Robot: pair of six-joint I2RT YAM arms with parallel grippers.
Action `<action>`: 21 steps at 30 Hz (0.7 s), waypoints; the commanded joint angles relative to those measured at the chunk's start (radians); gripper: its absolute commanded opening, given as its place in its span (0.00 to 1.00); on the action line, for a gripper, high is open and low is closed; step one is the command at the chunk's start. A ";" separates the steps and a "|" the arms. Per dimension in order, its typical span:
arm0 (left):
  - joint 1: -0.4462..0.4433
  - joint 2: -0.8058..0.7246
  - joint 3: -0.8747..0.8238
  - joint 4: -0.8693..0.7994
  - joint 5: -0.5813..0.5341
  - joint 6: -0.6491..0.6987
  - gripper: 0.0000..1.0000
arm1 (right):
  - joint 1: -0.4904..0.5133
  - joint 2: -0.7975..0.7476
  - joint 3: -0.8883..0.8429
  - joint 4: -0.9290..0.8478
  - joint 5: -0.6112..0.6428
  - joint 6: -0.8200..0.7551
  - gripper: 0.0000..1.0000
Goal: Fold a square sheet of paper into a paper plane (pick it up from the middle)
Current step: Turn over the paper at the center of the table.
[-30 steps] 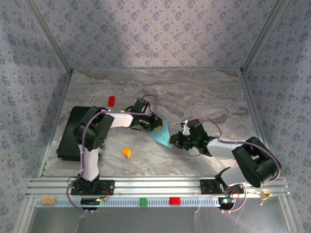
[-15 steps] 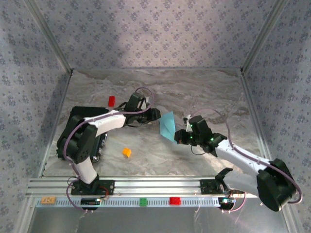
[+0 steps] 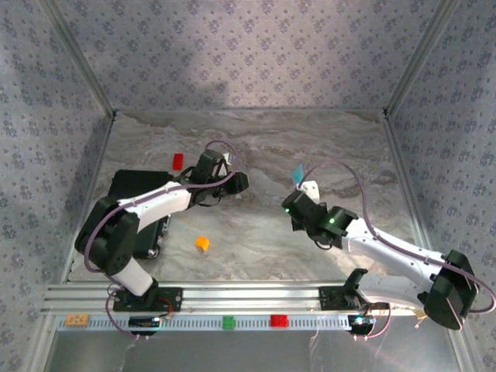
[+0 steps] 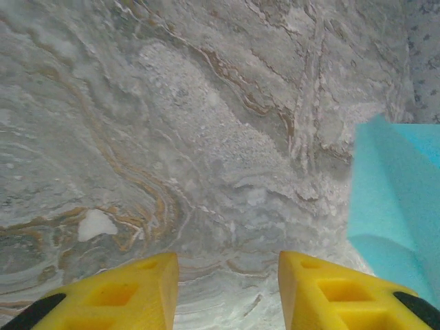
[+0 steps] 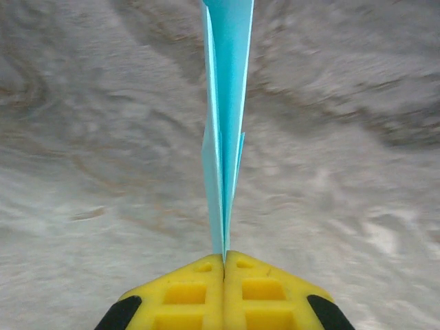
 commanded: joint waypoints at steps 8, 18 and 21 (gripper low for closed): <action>0.046 -0.145 -0.081 -0.058 -0.168 -0.063 0.46 | 0.138 0.301 0.131 -0.153 0.290 -0.085 0.04; 0.127 -0.190 -0.104 -0.080 -0.135 -0.074 0.47 | 0.265 0.608 0.233 -0.024 0.064 -0.207 0.07; 0.128 -0.195 -0.110 -0.077 -0.135 -0.074 0.48 | 0.263 0.613 0.233 0.041 -0.038 -0.219 0.12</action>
